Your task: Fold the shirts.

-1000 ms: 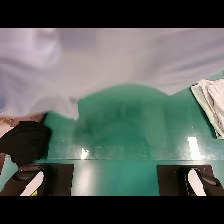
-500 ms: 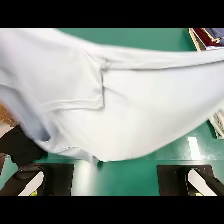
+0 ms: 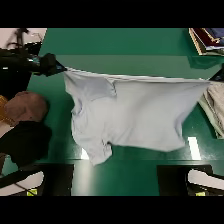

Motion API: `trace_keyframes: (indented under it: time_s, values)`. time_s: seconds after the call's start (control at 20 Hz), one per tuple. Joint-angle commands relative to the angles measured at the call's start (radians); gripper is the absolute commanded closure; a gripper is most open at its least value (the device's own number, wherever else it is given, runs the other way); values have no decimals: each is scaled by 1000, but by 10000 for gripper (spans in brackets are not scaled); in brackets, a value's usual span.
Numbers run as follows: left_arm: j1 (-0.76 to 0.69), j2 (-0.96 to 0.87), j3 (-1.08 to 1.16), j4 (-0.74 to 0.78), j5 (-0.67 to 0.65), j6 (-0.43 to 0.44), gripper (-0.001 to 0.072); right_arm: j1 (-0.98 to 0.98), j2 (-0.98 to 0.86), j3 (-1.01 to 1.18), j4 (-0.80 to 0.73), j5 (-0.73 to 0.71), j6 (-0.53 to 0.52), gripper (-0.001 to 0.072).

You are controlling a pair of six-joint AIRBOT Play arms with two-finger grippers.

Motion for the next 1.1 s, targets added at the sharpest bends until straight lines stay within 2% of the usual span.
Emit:
trace_keyframes:
  time_s: [0.0,0.15,0.35,0.45,0.55,0.65,0.8,1.05]
  values:
    - [1,-196,21,-100,204,97,688,24,-144,-54,3,-197,2,699]
    - [1,-314,92,-203,276,166,688,97,-212,-54,2,-365,2,699]
    - [2,-369,148,-189,282,192,688,181,-240,-53,2,-576,2,699]
    - [2,-368,148,-154,224,222,688,194,-240,-53,-6,-584,2,700]
    - [2,-368,148,-57,81,217,688,194,-240,-61,-10,-519,2,700]
    - [1,-368,148,97,-46,159,689,194,-211,-131,-9,-504,1,700]
    - [2,-368,147,323,-132,92,688,199,-143,-284,-9,-523,-12,700]
    - [1,-368,117,312,-123,90,687,229,-102,-425,-6,-570,-28,699]
